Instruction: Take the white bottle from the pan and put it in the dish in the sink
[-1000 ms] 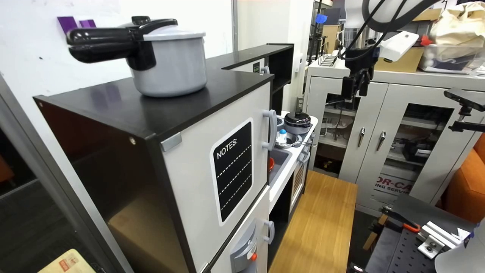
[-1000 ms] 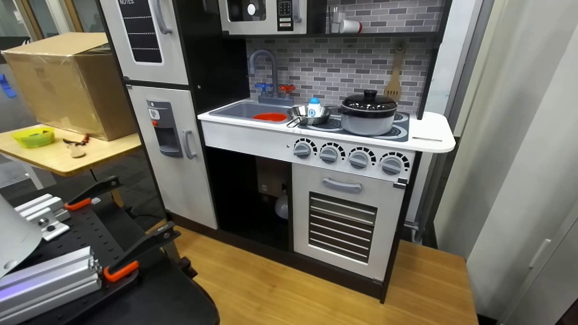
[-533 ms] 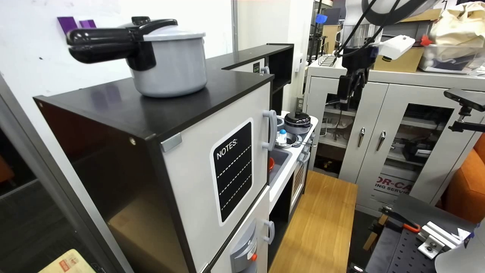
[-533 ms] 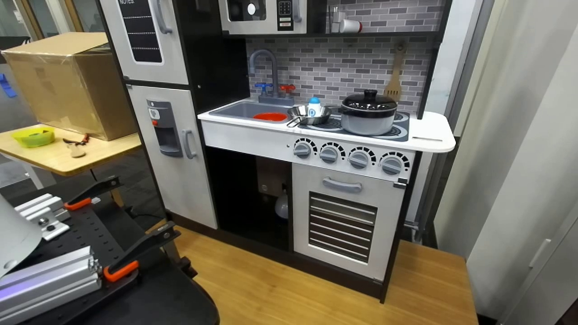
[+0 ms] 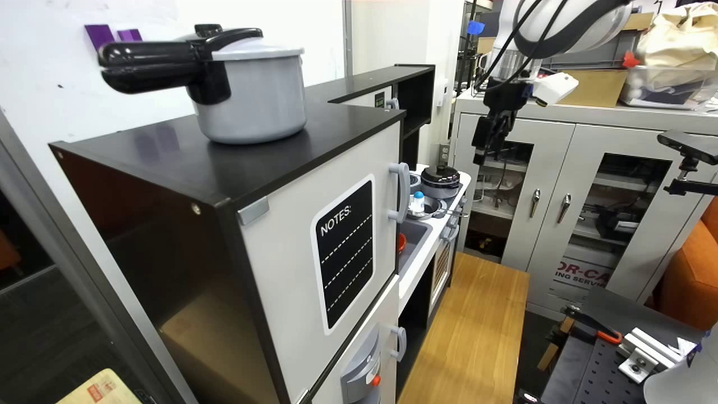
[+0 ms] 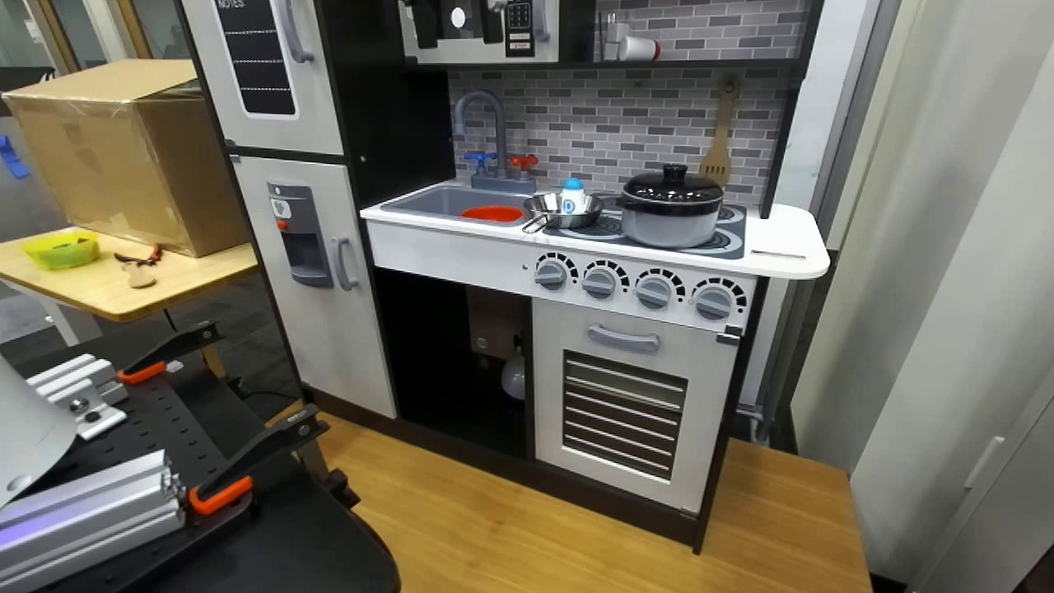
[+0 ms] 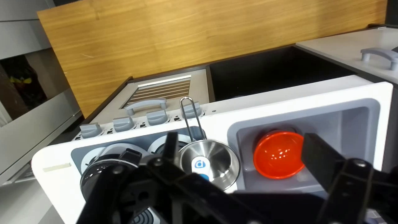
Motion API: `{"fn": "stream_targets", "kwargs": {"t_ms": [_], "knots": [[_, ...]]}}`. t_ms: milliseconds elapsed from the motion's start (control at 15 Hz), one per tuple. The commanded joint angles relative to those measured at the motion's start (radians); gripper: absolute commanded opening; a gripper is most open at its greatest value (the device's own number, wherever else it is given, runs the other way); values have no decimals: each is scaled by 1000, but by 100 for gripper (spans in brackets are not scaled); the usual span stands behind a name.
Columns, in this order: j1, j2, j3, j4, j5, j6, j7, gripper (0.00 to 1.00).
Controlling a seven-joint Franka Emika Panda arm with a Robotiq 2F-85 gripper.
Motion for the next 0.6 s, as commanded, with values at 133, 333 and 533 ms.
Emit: {"fn": "stream_targets", "kwargs": {"t_ms": [133, 333, 533], "knots": [[0, 93, 14, 31, 10, 80, -16, 100], [4, 140, 17, 60, 12, 99, -16, 100], [4, 138, 17, 63, 12, 98, -16, 100]]}}
